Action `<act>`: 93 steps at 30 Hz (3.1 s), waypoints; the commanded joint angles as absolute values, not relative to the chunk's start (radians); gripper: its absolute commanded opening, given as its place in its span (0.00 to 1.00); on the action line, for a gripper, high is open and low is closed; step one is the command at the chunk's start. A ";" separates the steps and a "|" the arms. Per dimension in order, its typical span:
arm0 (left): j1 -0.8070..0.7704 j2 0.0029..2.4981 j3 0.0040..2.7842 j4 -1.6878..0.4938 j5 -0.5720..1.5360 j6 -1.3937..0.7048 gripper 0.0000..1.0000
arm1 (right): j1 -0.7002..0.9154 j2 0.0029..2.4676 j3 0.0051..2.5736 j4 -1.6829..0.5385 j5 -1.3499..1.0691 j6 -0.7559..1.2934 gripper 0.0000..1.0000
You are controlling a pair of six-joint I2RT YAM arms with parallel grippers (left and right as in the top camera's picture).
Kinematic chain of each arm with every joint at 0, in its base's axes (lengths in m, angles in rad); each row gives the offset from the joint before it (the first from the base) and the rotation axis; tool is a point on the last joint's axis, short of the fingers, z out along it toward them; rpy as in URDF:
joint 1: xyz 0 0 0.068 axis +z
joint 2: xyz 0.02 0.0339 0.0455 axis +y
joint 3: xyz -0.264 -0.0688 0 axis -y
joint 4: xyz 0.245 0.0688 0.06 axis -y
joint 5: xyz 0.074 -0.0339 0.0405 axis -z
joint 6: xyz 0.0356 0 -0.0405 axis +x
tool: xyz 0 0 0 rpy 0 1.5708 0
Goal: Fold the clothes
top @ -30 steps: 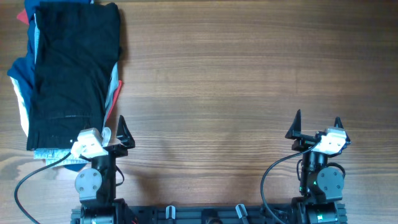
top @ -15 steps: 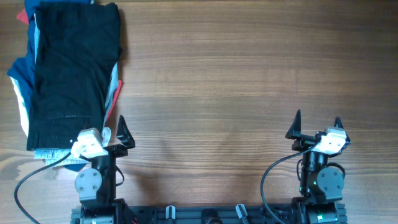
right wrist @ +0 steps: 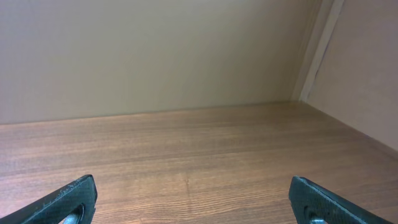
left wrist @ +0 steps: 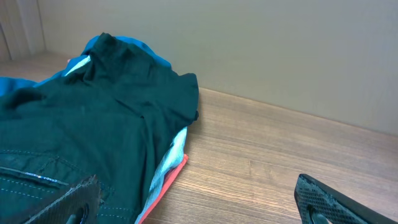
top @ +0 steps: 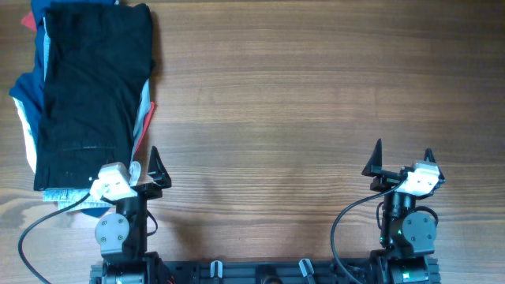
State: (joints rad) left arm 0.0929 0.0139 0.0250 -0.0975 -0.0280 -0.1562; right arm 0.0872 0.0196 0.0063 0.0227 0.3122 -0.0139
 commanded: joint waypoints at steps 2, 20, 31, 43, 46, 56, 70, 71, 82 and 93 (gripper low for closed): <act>0.101 0.007 0.016 -0.093 -0.016 -0.165 1.00 | 0.084 0.018 0.007 0.029 0.322 -0.026 1.00; 0.100 0.007 0.016 0.008 0.159 -0.196 1.00 | 0.084 0.018 0.007 0.147 0.281 0.074 1.00; 0.101 0.095 0.186 -0.082 0.287 -0.218 1.00 | 0.084 0.102 0.105 0.329 0.116 -0.023 1.00; 0.101 0.681 0.691 -0.324 0.287 -0.217 1.00 | 0.084 0.835 0.640 0.217 -0.084 -0.026 1.00; 0.101 0.828 0.823 -0.431 0.287 -0.216 1.00 | 0.084 1.012 0.803 0.147 -0.175 -0.026 1.00; 0.101 1.158 1.046 -0.625 0.327 -0.219 1.00 | 0.084 1.487 1.200 -0.141 -0.410 -0.026 1.00; 0.210 1.171 1.046 -0.733 0.024 -0.371 0.90 | 0.084 1.567 1.200 -0.120 -0.416 0.101 1.00; 0.248 1.171 1.046 -0.748 -0.005 -0.396 0.91 | 0.084 1.567 1.200 -0.132 -0.416 0.075 1.00; 0.692 1.368 1.046 -0.631 0.027 -0.318 1.00 | 0.085 1.567 1.200 -0.173 -0.381 0.027 1.00; 0.788 1.612 1.046 -0.490 0.168 -0.185 0.98 | 0.092 1.567 1.198 -0.181 -0.382 0.029 1.00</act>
State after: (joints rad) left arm 0.7849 1.5986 1.0328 -0.5102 0.1200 -0.2695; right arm 0.0845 1.5589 1.1717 -0.1799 -0.3882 0.0433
